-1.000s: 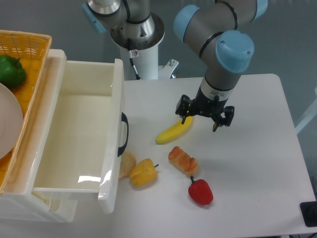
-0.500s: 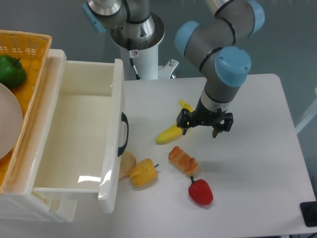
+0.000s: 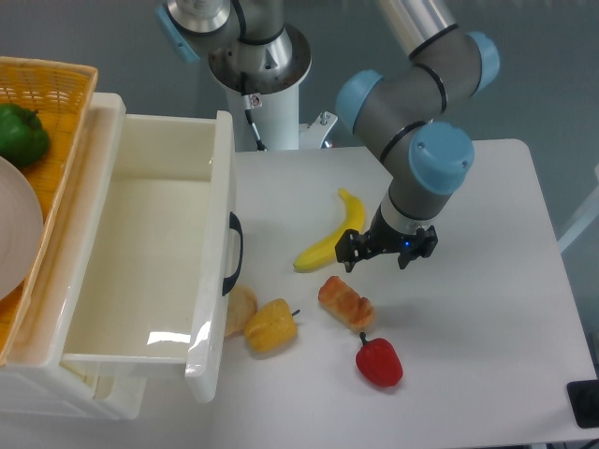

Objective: Pick up the square bread
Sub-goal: 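Shift the gripper over the square toasted bread and lower it, then lower the gripper around the square bread and close on it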

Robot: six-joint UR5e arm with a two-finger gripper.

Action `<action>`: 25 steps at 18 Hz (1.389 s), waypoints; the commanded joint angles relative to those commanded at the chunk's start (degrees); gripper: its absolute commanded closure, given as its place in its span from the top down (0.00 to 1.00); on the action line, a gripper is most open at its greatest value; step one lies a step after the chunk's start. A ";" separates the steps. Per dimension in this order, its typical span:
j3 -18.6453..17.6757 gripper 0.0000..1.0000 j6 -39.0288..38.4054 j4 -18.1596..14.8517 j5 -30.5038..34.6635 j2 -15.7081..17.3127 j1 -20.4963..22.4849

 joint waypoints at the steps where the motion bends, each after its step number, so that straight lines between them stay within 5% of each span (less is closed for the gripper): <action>1: 0.17 1.00 0.00 0.00 0.00 -0.53 -0.26; 25: 2.46 1.00 -13.44 5.36 6.42 -7.04 -5.19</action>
